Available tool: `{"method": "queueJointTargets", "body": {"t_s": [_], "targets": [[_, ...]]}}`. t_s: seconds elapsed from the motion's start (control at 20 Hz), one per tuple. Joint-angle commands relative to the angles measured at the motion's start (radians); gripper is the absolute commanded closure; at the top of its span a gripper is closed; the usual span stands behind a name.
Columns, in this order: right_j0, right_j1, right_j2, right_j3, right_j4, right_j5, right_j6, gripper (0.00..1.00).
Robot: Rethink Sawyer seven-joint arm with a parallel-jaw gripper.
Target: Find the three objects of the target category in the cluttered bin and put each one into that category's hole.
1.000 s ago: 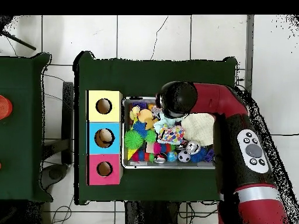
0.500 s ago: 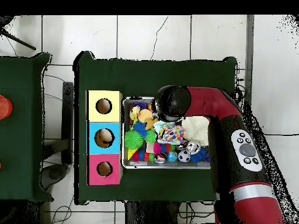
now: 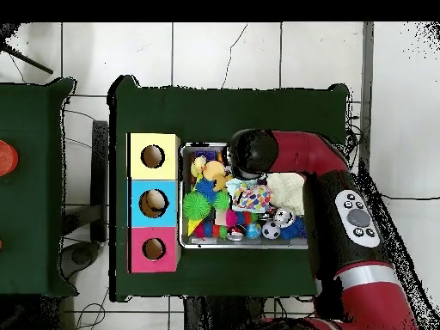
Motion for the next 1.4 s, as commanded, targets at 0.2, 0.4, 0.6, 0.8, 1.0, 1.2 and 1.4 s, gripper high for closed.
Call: {"method": "queueJointTargets", "body": {"t_s": [0.2,0.4,0.6,0.8,1.0,1.2,1.4], "targets": [[0.021,0.048,0.039,0.067,-0.008,-0.021,-0.005,0.0],[0.033,0.029,0.024,0.097,-0.01,-0.045,0.029,0.0],[0.041,0.023,0.009,0.126,-0.015,-0.073,0.056,0.0],[0.045,0.045,0.008,0.134,-0.016,-0.111,0.072,0.0],[0.06,0.051,-0.008,0.121,-0.017,-0.1,0.073,0.0],[0.063,0.067,-0.013,0.102,-0.027,-0.11,0.054,0.0],[0.069,0.072,-0.02,0.077,-0.038,-0.096,0.035,0.0]]}}
